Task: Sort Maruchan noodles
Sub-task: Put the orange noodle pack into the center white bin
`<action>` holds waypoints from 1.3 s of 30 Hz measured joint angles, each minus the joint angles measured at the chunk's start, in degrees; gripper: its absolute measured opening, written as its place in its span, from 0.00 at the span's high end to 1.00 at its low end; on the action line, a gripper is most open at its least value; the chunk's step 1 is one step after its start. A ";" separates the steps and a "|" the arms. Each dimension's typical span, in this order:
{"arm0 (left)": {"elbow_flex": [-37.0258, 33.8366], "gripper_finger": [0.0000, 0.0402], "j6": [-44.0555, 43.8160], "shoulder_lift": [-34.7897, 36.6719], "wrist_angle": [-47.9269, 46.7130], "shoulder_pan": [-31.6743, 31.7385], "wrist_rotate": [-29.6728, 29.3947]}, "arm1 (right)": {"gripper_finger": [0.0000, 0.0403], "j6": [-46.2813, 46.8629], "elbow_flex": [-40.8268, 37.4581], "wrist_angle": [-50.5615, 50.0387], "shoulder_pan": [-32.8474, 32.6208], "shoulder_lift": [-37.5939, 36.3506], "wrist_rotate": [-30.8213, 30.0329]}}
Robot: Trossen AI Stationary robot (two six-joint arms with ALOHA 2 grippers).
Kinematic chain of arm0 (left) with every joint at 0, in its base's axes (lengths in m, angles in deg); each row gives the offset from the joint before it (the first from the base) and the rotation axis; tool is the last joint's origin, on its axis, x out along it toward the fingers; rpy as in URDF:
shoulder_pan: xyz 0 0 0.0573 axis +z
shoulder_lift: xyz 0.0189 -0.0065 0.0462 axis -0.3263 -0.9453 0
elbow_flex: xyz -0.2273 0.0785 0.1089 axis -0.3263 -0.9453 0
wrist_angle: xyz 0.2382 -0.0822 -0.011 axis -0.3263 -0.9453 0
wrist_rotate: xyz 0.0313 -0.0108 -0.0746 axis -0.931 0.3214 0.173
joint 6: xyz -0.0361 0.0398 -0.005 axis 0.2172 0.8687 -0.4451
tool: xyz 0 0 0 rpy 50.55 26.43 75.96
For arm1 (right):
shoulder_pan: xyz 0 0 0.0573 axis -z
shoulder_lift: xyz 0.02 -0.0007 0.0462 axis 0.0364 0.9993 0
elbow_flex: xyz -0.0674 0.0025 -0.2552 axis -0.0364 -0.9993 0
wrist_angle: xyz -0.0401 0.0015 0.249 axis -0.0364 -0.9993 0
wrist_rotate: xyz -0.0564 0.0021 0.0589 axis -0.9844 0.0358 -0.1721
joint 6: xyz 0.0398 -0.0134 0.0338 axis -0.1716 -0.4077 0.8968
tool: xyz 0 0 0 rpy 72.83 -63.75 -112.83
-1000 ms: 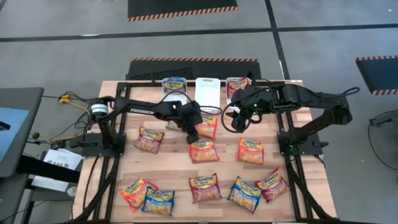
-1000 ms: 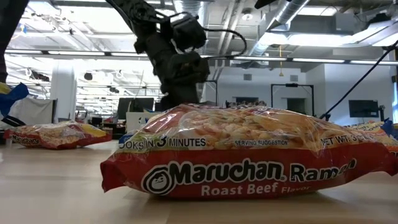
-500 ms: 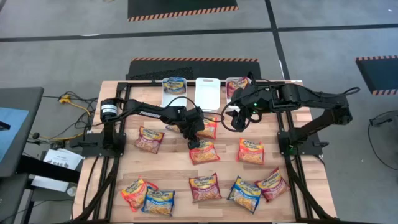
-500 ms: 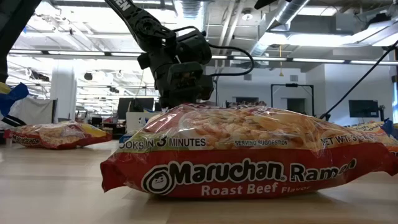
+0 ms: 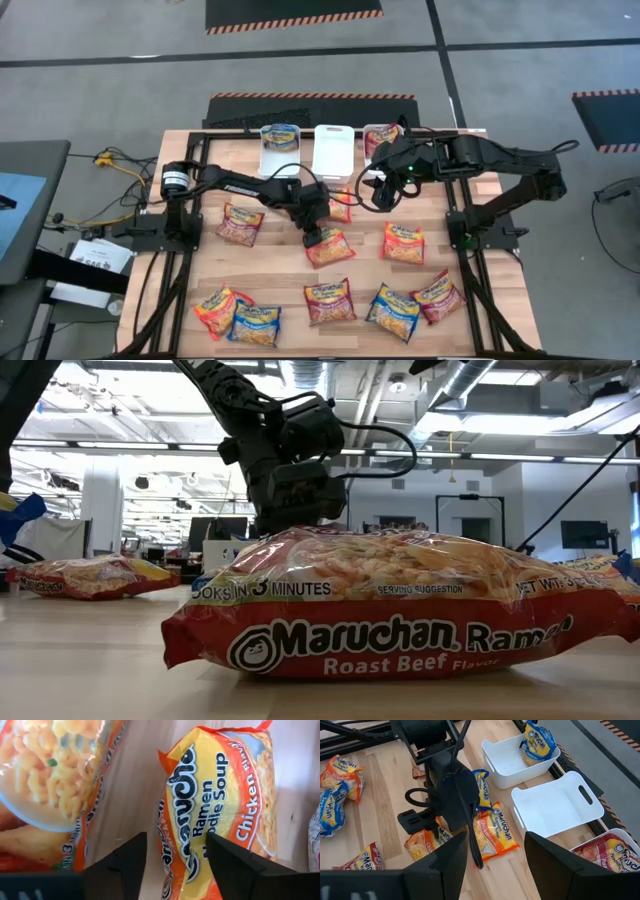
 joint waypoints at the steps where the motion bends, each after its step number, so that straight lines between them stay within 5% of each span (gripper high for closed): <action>1: 0.00 0.58 0.00 0.00 0.04 0.00 -0.10 | 0.45 0.02 0.00 0.00 0.00 0.00 0.00; 11: 0.00 0.98 2.66 0.02 1.31 0.00 1.12 | 0.45 0.09 0.00 0.00 0.00 0.00 -0.06; 31: 3.50 1.00 2.64 4.38 0.64 -1.70 5.81 | 0.45 2.86 -0.02 -0.10 0.00 0.00 -1.71; 39: 3.52 1.00 3.83 4.90 -2.23 -2.01 6.88 | 0.45 13.93 -0.02 -9.37 -2.53 -0.24 5.74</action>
